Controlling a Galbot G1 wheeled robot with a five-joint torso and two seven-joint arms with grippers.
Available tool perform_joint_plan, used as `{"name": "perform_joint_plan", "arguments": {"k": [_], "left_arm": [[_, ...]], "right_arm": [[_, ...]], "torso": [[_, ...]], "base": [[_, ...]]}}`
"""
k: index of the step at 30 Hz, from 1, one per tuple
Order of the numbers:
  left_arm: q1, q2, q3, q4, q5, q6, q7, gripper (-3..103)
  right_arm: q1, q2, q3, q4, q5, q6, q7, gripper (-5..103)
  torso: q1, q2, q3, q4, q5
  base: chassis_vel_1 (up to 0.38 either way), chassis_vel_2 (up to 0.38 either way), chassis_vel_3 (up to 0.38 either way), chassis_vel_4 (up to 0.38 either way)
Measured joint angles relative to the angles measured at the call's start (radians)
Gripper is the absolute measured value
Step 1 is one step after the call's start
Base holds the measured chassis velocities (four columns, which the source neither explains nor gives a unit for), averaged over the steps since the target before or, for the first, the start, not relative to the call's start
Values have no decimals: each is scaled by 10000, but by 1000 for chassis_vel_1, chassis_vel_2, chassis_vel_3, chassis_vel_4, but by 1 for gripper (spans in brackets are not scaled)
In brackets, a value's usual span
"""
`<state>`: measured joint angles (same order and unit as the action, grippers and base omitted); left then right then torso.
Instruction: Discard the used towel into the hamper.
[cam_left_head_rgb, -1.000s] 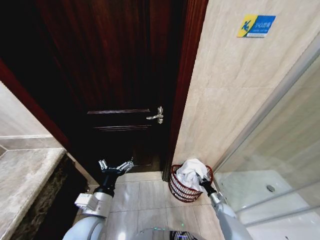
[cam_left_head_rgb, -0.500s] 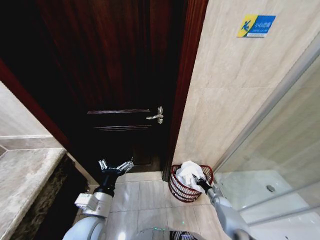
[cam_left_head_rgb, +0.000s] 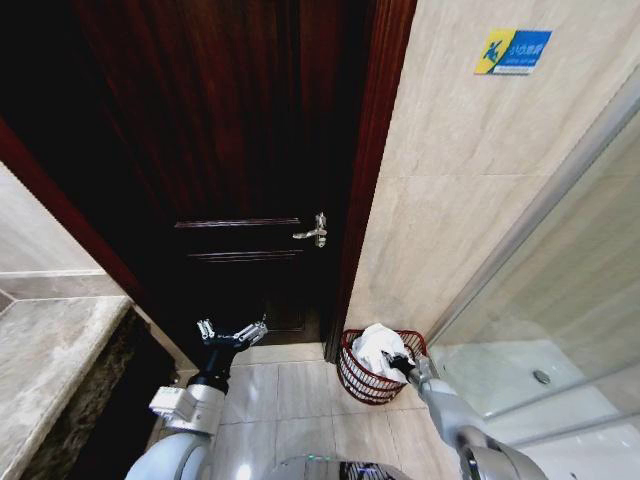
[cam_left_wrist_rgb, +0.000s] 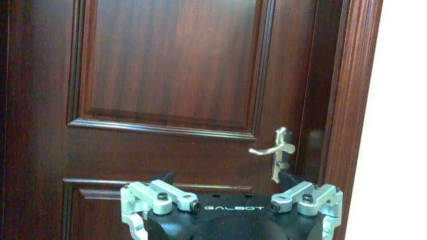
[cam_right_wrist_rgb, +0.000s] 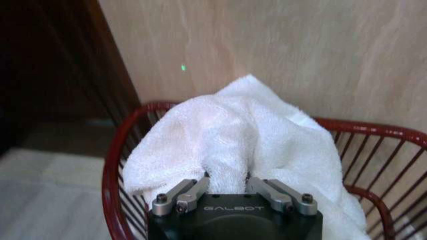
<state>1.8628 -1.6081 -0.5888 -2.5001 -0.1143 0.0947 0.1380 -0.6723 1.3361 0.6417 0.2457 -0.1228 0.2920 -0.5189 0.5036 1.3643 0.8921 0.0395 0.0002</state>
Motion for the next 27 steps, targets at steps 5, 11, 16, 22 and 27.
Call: {"name": "perform_joint_plan", "arguments": {"k": [5,11,16,22,27], "left_arm": [[0,0,0,1,0,0,0,100],[-1,0,1,1,0,0,0,100],[0,0,0,0,0,0,0,100],[0,0,0,0,0,0,0,100],[0,0,0,0,0,0,0,100]], "right_arm": [[419,37,-63,-608,-424,-293,345,14],[893,175,-57,-1172,-875,-1439,1293,14],[905,193,-46,-1319,-250,-2113,1248,14],[1017,334,-40,-1344,45,-2711,1518,14],[1037,453,-15,-1282,158,-3094,1660,14]], "torso": [[0,0,0,-1,-2],[0,0,-1,2,-3],[0,0,-1,-2,-4],[0,0,-1,-2,-5],[0,0,0,0,1]], "base": [[0,0,0,0],[0,0,0,0],[0,0,0,0],[0,0,0,0],[0,0,0,0]]}}
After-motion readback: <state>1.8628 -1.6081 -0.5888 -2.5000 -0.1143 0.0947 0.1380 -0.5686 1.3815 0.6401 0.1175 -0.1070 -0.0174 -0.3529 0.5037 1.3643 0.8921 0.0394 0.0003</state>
